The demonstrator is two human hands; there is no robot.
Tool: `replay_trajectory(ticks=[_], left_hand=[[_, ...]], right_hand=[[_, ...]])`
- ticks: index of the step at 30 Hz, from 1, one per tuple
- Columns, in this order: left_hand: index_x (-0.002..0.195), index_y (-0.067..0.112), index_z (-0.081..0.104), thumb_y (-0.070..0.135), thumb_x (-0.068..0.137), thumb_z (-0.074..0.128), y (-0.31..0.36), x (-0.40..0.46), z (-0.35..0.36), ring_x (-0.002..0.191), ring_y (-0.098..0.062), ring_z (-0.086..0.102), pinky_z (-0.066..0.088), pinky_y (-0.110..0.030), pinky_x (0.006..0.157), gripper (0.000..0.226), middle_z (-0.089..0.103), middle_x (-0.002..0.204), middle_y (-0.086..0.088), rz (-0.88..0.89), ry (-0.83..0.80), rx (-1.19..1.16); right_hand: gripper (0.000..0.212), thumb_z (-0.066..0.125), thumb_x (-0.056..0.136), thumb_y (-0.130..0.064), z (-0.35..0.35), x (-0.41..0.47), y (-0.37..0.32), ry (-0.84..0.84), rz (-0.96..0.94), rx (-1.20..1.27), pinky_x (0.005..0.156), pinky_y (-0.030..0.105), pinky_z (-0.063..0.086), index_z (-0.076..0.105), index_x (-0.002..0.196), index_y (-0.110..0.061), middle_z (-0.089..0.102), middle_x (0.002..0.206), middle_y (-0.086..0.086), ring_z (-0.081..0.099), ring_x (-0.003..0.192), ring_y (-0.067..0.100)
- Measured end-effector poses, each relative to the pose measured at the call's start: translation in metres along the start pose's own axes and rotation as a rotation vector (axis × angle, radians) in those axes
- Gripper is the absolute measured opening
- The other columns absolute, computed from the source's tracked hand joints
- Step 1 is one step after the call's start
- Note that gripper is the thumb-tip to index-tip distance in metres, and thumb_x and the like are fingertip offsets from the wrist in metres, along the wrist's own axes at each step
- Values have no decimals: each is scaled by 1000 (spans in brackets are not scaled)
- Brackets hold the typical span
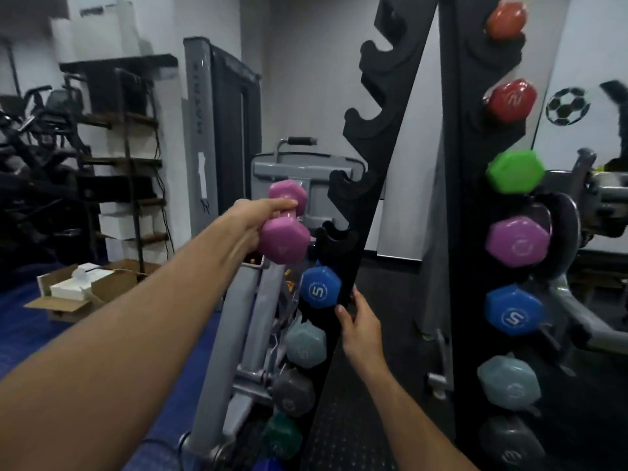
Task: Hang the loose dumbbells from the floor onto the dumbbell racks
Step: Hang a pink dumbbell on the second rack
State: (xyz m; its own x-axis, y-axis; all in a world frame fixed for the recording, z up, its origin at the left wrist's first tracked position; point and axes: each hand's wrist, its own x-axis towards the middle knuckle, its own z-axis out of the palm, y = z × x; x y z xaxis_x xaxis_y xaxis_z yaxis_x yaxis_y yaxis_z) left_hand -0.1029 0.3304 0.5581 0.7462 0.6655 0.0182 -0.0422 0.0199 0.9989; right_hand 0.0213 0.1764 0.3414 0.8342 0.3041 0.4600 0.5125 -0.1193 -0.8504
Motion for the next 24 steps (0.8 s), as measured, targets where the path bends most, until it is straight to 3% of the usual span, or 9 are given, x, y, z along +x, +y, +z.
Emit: replay_trajectory(ticks=[4, 6, 9, 12, 16, 18, 19, 22, 24], left_hand=[[132, 5, 51, 16, 81, 85, 19, 12, 32, 79, -31, 72, 60, -51, 71, 63, 69, 111, -19, -59, -68, 133], [136, 4, 45, 12, 81, 85, 20, 18, 42, 80, -35, 70, 59, -56, 84, 69, 65, 106, -22, -87, -71, 162], [127, 9, 43, 12, 81, 85, 22, 31, 53, 85, -39, 70, 55, -60, 96, 63, 62, 96, -24, -133, -71, 190], [119, 4, 45, 17, 84, 84, 25, 43, 54, 89, -36, 73, 58, -55, 92, 54, 68, 103, -22, -165, -58, 259], [107, -2, 47, 10, 102, 61, 28, 57, 51, 62, -28, 72, 61, -45, 74, 19, 67, 85, -18, -208, -53, 378], [105, -2, 47, 7, 104, 54, 31, 62, 53, 54, -28, 72, 60, -43, 62, 12, 66, 83, -19, -188, -43, 423], [105, -2, 47, 6, 104, 54, 33, 65, 54, 59, -28, 73, 60, -43, 63, 10, 66, 84, -19, -173, -48, 439], [111, -2, 53, 5, 100, 59, 40, 72, 58, 94, -22, 72, 61, -41, 91, 14, 65, 99, -15, -153, -89, 425], [114, -2, 61, 6, 99, 63, 44, 72, 61, 94, -19, 68, 61, -36, 88, 18, 64, 103, -14, -180, -132, 382]], right_hand=[[58, 62, 101, -21, 0, 1, 1, 13, -3, -1, 119, 36, 36, 42, 154, -10, 48, 154, 4, 44, 143, 17], [56, 61, 101, -21, 1, 1, 3, 0, 3, 17, 118, 36, 38, 43, 153, -13, 49, 153, 0, 45, 141, 13], [54, 61, 101, -23, 2, 2, 7, -5, 7, 36, 116, 37, 42, 44, 152, -18, 51, 151, -4, 48, 138, 10], [54, 60, 101, -23, 2, 2, 11, -9, 19, 74, 113, 29, 43, 43, 153, -21, 50, 151, -8, 50, 133, 6], [54, 60, 101, -22, 4, 5, 15, -10, 8, 105, 102, 20, 46, 44, 152, -21, 51, 149, -6, 56, 126, 5], [54, 61, 101, -21, 5, 4, 17, -3, -2, 112, 101, 17, 47, 44, 152, -20, 52, 149, -6, 57, 125, 4], [54, 60, 101, -22, 5, 4, 18, -3, -1, 117, 100, 15, 47, 44, 152, -21, 52, 149, -7, 57, 124, 3], [54, 60, 101, -23, 6, 4, 21, -2, -20, 109, 98, 14, 47, 44, 152, -21, 51, 149, -8, 57, 123, 2], [54, 61, 101, -22, 5, 4, 21, -1, -22, 114, 101, 17, 47, 44, 152, -20, 51, 150, -7, 57, 123, 2]])
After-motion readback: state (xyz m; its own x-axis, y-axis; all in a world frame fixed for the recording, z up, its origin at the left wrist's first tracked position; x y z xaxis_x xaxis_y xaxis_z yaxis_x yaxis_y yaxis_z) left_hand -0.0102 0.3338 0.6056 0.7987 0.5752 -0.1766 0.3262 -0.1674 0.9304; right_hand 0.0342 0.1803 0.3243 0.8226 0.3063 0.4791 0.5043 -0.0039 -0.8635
